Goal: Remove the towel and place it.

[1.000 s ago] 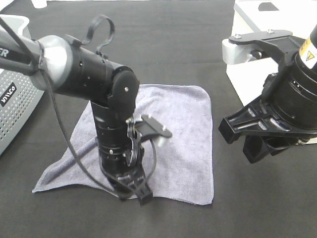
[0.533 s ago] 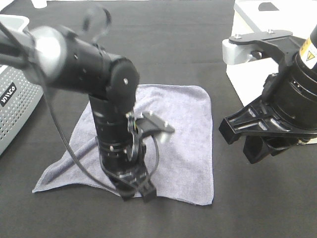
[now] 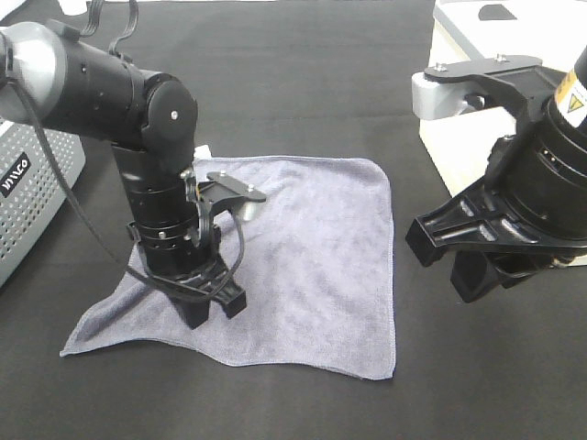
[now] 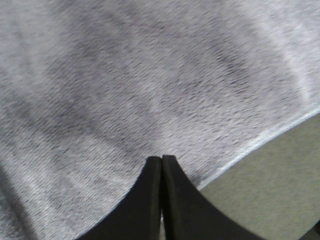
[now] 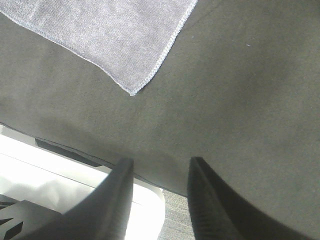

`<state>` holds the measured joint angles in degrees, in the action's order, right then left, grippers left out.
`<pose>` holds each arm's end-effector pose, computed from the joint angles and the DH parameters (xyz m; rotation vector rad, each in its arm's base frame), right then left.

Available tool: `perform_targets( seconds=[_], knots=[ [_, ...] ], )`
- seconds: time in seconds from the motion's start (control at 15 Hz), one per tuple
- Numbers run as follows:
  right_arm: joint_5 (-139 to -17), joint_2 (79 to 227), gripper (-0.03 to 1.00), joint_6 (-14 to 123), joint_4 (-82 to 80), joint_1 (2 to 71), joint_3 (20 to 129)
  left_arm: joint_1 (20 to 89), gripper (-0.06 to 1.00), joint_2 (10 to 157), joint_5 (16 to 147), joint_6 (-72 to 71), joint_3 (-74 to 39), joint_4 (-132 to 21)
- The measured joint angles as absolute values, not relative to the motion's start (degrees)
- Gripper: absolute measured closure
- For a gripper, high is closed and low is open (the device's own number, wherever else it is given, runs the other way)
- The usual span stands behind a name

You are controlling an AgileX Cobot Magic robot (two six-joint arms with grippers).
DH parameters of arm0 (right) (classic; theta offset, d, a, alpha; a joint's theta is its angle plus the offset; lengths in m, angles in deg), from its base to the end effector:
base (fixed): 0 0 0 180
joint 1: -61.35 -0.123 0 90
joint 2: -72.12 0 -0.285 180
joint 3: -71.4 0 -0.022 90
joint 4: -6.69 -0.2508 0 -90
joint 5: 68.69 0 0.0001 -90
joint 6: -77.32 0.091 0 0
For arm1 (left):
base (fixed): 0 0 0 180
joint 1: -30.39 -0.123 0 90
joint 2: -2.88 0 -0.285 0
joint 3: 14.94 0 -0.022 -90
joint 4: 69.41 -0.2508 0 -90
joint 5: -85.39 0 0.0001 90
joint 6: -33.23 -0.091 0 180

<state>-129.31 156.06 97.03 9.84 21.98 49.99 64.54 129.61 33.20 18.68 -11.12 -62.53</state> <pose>0.1880 0.1486 0.2730 -0.5254 2.8534 0.1113 0.3024 -0.2155 0.1146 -1.1610 -2.8485 0.1287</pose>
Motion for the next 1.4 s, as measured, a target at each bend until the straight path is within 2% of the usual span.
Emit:
perform_targets(
  seconds=[0.73, 0.93, 1.0, 1.07, 1.27, 1.33, 1.4],
  knots=[
    [-130.7, 156.1, 0.60, 96.6, 10.2, 22.0, 50.0, 65.5, 0.94, 128.4, 25.0, 13.0, -8.9, -55.9],
    [-131.5, 154.2, 0.60, 96.6, 10.3, 22.0, 50.0, 65.5, 0.94, 121.4, 25.1, 17.9, -8.9, -57.5],
    [-131.7, 153.6, 0.58, 96.6, 10.3, 22.0, 50.0, 65.5, 0.91, 120.0, 24.6, 20.1, -9.3, -58.3],
    [-132.6, 153.4, 0.53, 96.6, 10.3, 22.0, 50.3, 65.5, 0.81, 119.0, 24.1, 22.6, -9.9, -59.0],
    [-137.0, 153.4, 0.24, 96.5, 10.3, 22.0, 52.4, 65.5, 0.25, 116.8, 22.3, 29.3, -12.8, -60.6],
    [-137.8, 153.4, 0.18, 96.1, 10.3, 22.0, 53.1, 65.5, 0.16, 116.6, 20.5, 30.1, -14.3, -60.9],
    [-138.0, 153.4, 0.15, 96.0, 10.3, 22.0, 53.9, 65.5, 0.13, 116.5, 18.4, 30.3, -16.3, -61.0]
  ],
)
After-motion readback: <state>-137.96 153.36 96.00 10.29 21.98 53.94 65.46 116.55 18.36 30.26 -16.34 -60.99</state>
